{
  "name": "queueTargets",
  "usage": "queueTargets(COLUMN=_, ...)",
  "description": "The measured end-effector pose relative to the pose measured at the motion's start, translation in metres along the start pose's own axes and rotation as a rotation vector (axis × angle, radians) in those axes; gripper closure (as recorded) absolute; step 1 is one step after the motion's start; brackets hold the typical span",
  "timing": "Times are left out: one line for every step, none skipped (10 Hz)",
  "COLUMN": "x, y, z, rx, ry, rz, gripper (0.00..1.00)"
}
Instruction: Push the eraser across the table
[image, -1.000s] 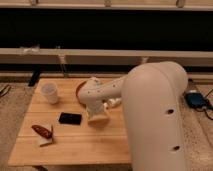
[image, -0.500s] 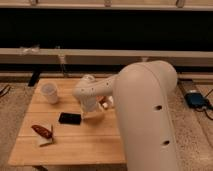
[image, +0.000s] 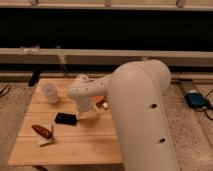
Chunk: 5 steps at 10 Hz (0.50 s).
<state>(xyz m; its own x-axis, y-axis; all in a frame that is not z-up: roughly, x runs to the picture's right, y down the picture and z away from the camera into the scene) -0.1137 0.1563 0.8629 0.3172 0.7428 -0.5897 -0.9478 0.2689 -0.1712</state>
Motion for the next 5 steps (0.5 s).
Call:
queueTargets(x=0.0, y=0.008, z=0.0, rx=-0.005, ry=0.002, rz=-0.016, gripper=0.21)
queueTargets(x=0.0, y=0.012, z=0.0, rx=-0.007, ry=0.003, rz=-0.026, gripper=0.21)
queueTargets(x=0.001, y=0.018, z=0.0, rx=-0.01, ry=0.006, rz=-0.04, gripper=0.21)
queueTargets(x=0.0, y=0.024, z=0.001, rx=-0.014, ry=0.008, rz=-0.053, gripper=0.21)
queueTargets(x=0.0, y=0.027, z=0.002, rx=-0.016, ry=0.009, rz=-0.06, gripper=0.21)
